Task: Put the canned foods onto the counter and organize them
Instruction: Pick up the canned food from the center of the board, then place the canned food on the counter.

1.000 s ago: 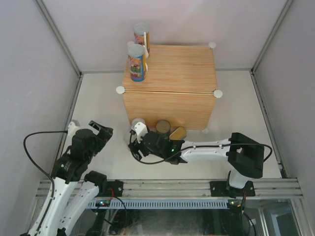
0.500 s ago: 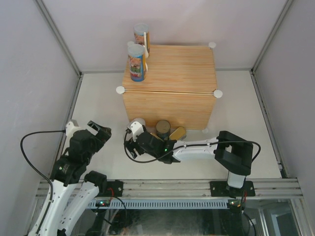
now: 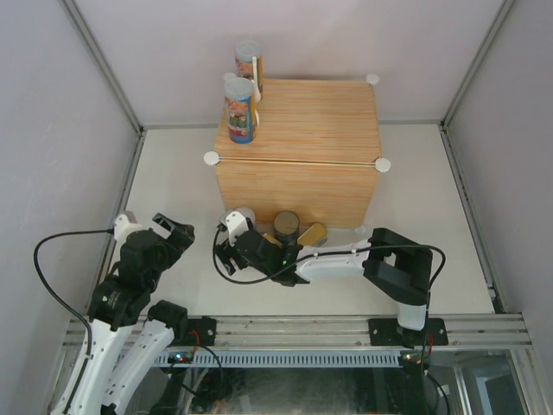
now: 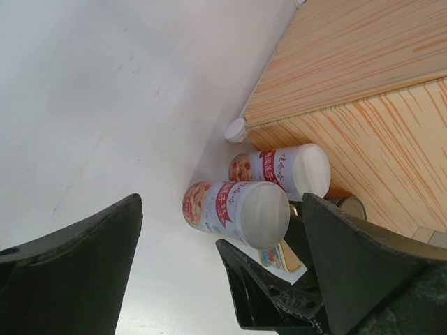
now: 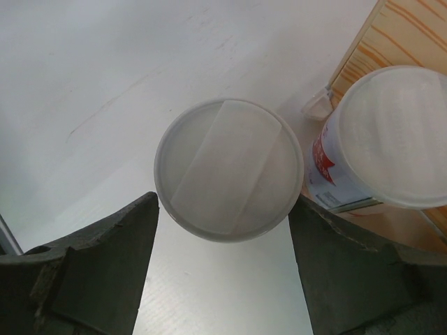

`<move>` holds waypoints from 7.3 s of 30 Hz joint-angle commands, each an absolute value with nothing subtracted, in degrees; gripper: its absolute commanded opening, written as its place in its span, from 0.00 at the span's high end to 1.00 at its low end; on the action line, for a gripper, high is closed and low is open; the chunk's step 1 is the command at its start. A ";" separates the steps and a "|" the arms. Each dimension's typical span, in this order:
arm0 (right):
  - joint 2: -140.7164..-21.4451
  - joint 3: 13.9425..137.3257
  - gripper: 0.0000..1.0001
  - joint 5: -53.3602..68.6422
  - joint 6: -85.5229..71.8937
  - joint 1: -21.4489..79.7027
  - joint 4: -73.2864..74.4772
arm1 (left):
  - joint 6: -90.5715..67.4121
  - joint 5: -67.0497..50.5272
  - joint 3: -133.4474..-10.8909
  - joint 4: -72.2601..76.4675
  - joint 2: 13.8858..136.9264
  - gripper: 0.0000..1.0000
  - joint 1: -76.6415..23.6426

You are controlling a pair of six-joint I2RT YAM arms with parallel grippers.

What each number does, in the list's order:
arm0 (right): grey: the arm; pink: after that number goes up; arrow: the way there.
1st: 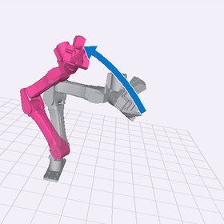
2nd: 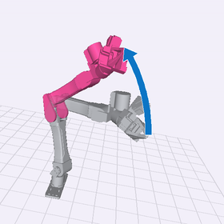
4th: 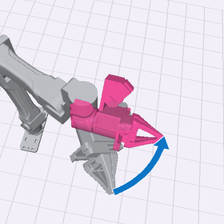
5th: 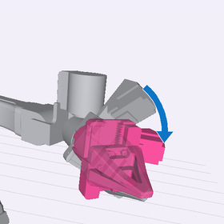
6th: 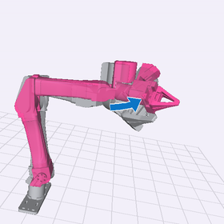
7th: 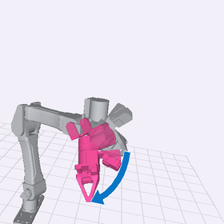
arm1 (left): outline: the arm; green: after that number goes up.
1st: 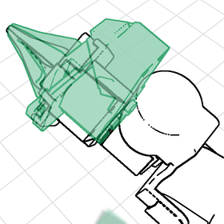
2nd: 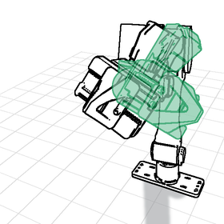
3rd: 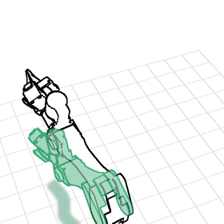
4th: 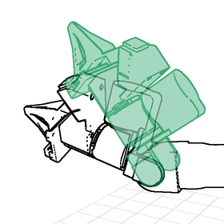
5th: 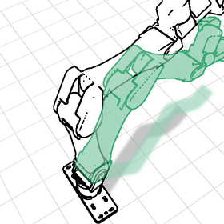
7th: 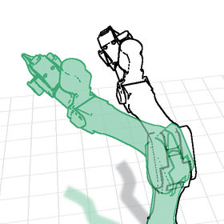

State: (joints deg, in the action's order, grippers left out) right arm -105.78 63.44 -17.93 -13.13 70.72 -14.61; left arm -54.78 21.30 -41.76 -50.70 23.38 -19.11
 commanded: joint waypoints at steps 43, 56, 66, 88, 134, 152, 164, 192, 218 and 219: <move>-101.39 73.18 1.00 -13.19 -7.36 72.00 -10.56 | -52.49 24.95 -41.00 -48.79 19.71 0.00 -19.33; -91.41 79.45 1.00 -14.20 -5.44 73.48 0.82 | -50.91 27.67 -43.68 -48.04 20.29 0.00 -19.29; -81.34 89.62 1.00 -17.52 -2.45 72.17 11.44 | -51.97 27.04 -44.41 -45.18 23.53 0.00 -19.33; -78.46 104.44 1.00 -11.52 -0.99 49.50 13.38 | -50.68 20.37 -43.59 -39.77 28.69 0.04 -19.29; -114.72 143.70 1.00 1.96 -4.02 28.85 28.42 | -30.84 10.58 -38.63 -15.12 40.53 0.10 -26.85; -116.01 142.80 0.41 4.38 -5.83 28.56 27.55 | -29.24 11.45 -38.58 -14.85 41.59 0.08 -29.09; -114.61 140.63 0.19 2.86 -6.50 28.85 27.45 | -28.67 10.90 -38.01 -15.69 39.36 0.07 -29.35; -95.87 122.39 0.08 -9.58 -4.74 34.47 24.29 | -32.25 21.64 -30.19 -10.48 32.27 0.06 -29.36; -94.00 109.54 0.81 -8.05 -11.48 36.12 25.59 | -30.04 20.85 -30.89 -15.22 30.45 0.06 -31.85; -94.09 108.95 0.81 -7.96 -11.67 36.06 25.17 | -29.87 20.76 -30.93 -15.04 30.63 0.06 -31.88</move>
